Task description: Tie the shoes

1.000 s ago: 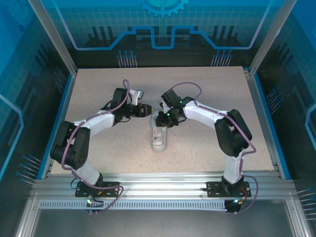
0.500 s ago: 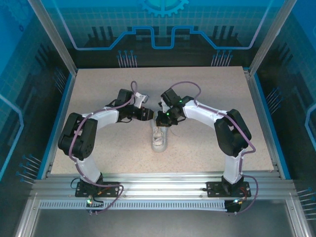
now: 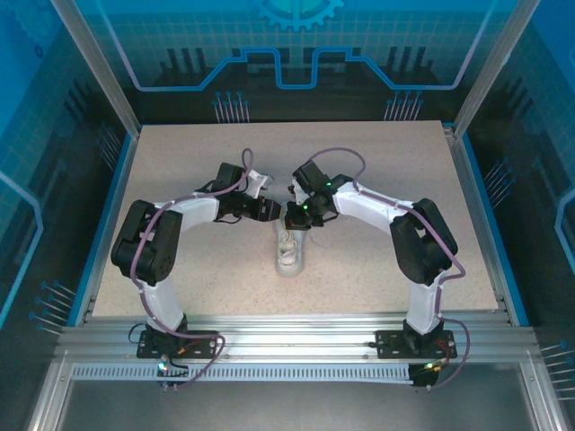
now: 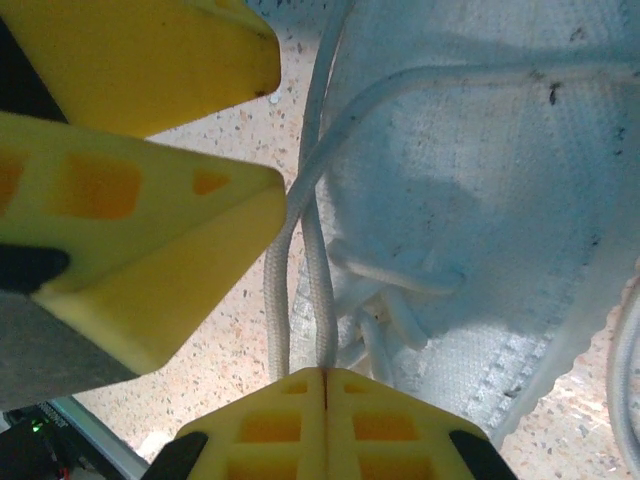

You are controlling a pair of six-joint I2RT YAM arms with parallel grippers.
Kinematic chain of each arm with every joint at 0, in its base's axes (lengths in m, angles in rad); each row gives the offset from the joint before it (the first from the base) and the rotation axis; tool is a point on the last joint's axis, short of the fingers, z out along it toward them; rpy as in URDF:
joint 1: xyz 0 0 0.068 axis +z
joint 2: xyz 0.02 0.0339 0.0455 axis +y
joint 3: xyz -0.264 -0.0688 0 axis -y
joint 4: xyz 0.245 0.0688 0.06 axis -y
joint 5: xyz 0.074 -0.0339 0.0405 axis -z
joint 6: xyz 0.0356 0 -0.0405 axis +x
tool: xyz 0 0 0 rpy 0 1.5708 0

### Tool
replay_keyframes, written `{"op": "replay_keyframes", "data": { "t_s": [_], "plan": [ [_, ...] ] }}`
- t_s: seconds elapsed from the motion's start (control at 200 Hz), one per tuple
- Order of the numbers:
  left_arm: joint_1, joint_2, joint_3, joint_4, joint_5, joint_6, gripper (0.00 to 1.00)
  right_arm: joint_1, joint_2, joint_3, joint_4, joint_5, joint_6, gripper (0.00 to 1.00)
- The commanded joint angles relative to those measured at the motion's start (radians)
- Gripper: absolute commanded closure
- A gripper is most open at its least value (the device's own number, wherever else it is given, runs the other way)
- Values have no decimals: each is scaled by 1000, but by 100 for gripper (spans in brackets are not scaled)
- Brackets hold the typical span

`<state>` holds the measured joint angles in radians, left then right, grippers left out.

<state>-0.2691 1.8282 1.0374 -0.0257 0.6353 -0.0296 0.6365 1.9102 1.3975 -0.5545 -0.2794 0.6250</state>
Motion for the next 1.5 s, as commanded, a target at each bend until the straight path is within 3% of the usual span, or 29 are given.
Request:
{"op": "replay_keyframes", "data": {
  "t_s": [0.0, 0.81, 1.256, 1.496],
  "plan": [
    [2, 20, 18, -26, 33, 25, 52, 11, -53, -30, 24, 30, 4, 100],
    [-28, 5, -72, 125, 98, 109, 49, 4, -98, -86, 79, 76, 15, 100],
    [-60, -54, -149, 193, -13, 199, 48, -10, -112, -102, 109, 63, 10, 100],
    [-119, -66, -162, 210, -122, 251, 52, -15, -144, -133, 154, 50, 3, 100]
  ]
}}
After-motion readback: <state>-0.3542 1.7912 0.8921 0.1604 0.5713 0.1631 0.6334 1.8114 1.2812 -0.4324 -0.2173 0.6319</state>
